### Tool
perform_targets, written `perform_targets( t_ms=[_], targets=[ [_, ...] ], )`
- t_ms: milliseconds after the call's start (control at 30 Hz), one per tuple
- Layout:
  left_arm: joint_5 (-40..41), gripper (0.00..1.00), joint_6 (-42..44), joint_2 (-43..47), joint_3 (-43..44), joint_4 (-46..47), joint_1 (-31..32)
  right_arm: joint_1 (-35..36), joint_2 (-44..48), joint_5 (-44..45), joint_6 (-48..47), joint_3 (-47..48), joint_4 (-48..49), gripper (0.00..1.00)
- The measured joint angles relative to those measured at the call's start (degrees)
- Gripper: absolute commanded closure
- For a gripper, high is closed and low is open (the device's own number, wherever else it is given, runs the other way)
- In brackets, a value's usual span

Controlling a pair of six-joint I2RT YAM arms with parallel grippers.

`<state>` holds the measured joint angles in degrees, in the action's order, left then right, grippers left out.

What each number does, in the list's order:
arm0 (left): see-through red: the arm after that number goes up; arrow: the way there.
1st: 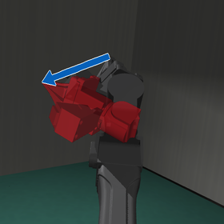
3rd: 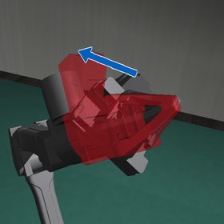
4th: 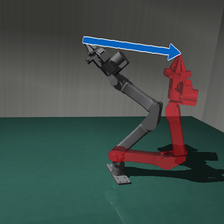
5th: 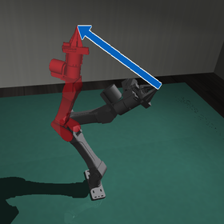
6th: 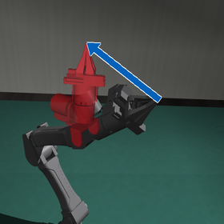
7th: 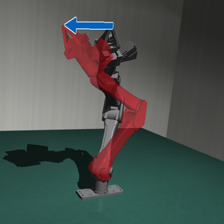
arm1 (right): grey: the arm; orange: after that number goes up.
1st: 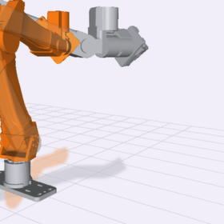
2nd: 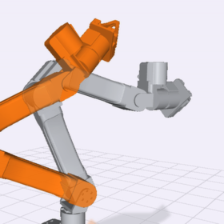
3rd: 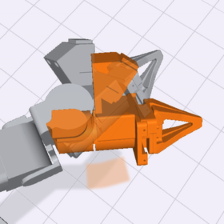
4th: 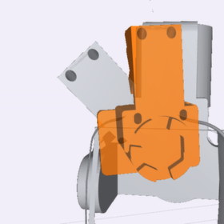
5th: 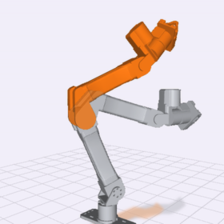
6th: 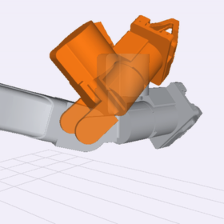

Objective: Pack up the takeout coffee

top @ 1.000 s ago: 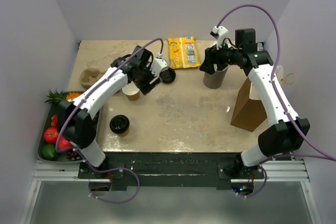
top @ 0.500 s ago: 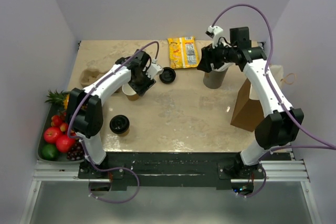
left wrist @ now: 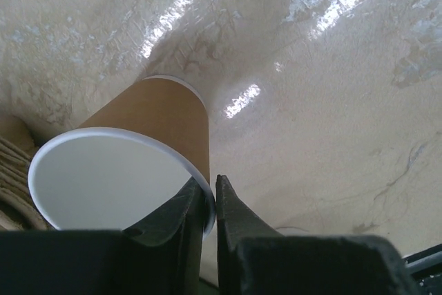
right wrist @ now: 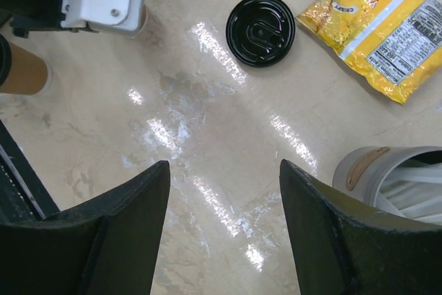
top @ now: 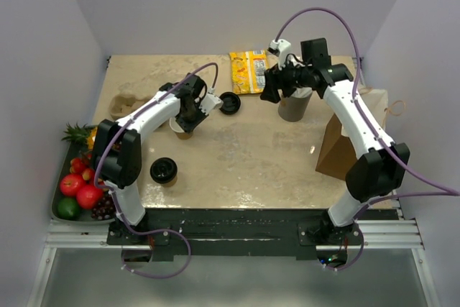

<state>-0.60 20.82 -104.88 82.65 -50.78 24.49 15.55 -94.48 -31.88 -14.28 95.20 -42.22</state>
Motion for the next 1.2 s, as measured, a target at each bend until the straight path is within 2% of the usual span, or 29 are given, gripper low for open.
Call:
perform_targets(
  t_ms=[200, 500, 733, 767, 867, 900, 1000, 1200],
  targets=[
    [-2.9, 0.88, 3.2, 3.0, -1.2, -1.9, 2.1, 2.6, -6.5, 2.2, -4.6, 3.7, 0.0, 0.34],
    [-10.2, 0.91, 7.4, 12.7, -5.0, -4.9, 15.3, 7.3, -22.6, 7.0, -11.6, 13.5, 0.3, 0.37],
    [-11.6, 0.91, 7.9, 12.8, -6.3, -4.7, 20.0, 7.0, -30.2, 8.8, -12.6, 18.3, 1.7, 0.37],
    [-11.6, 0.89, 7.9, 12.6, -6.3, -4.6, 20.7, 6.9, -31.1, 8.9, -12.6, 18.8, 1.9, 0.37],
    [-11.6, 0.75, 7.7, 11.3, -6.3, -4.2, 23.1, 6.9, -33.2, 9.0, -12.4, 20.1, 3.3, 0.37],
    [-11.7, 0.66, 7.4, 10.5, -6.3, -4.0, 23.8, 6.9, -33.8, 9.0, -12.3, 20.6, 3.7, 0.37],
    [-12.4, 0.53, 7.0, 8.4, -6.3, -3.6, 25.3, 6.9, -35.4, 9.0, -11.8, 21.9, 4.6, 0.37],
    [-16.8, 0.41, 6.9, 8.6, -5.9, -2.4, 24.7, 6.9, -36.7, 8.8, -11.2, 24.0, 6.1, 0.37]
  ],
)
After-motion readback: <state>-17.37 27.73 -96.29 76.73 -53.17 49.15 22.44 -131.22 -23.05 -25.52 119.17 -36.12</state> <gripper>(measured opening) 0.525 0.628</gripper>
